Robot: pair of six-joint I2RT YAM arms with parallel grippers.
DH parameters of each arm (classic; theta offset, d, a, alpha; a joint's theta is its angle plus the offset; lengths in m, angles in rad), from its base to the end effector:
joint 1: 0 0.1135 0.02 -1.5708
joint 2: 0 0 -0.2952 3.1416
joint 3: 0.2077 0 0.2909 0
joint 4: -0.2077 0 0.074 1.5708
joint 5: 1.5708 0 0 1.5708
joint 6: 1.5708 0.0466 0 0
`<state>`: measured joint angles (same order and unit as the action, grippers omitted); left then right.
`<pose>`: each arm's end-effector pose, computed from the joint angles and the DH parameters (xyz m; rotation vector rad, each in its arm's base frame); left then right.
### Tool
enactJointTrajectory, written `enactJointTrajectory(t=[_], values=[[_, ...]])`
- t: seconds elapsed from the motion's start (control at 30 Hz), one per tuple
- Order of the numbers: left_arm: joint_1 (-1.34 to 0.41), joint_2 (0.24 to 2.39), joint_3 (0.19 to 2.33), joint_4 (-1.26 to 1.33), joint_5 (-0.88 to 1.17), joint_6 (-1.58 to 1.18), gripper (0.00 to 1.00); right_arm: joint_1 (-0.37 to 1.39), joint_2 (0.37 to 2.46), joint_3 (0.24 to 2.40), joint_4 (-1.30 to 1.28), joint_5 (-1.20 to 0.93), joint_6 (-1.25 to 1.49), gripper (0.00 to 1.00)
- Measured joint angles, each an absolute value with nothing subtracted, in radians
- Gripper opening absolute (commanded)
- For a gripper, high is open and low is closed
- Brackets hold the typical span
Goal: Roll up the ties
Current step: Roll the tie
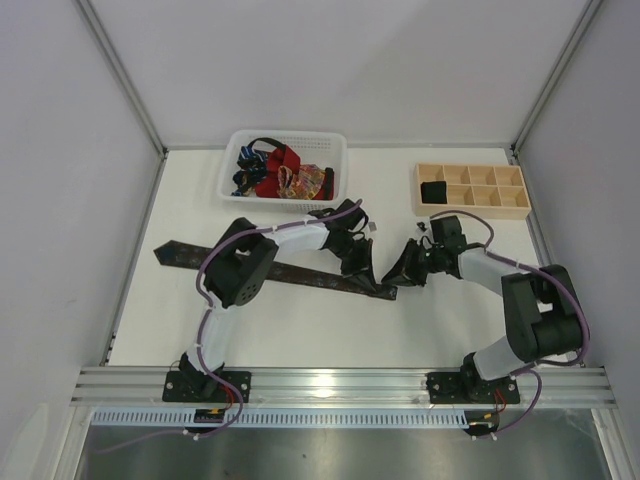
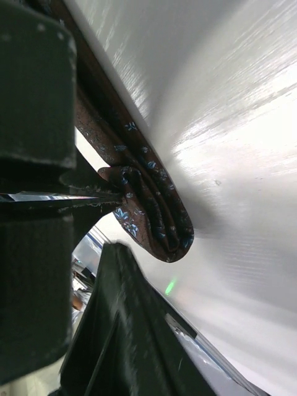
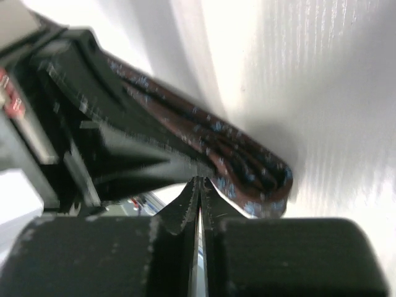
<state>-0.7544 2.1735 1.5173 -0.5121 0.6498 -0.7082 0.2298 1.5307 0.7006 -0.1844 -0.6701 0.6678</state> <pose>0.3399 -0.3582 0.1283 -0.2568 -2.7922 1.0825 0.2883 0.0972 0.1450 0.3234 2.6838 1.1771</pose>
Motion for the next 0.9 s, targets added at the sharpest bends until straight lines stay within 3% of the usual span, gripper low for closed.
enactJointTrajectory(t=[0.3,0.9], values=[[-0.723,2.173,1.517,-0.499,0.653,-0.707,0.01,0.138,1.452,0.699,-0.302,-0.686,0.548,0.41],[-0.707,2.211,1.527,-0.503,0.686,-0.702,0.01,0.114,1.579,0.685,-0.274,-0.768,0.468,0.48]])
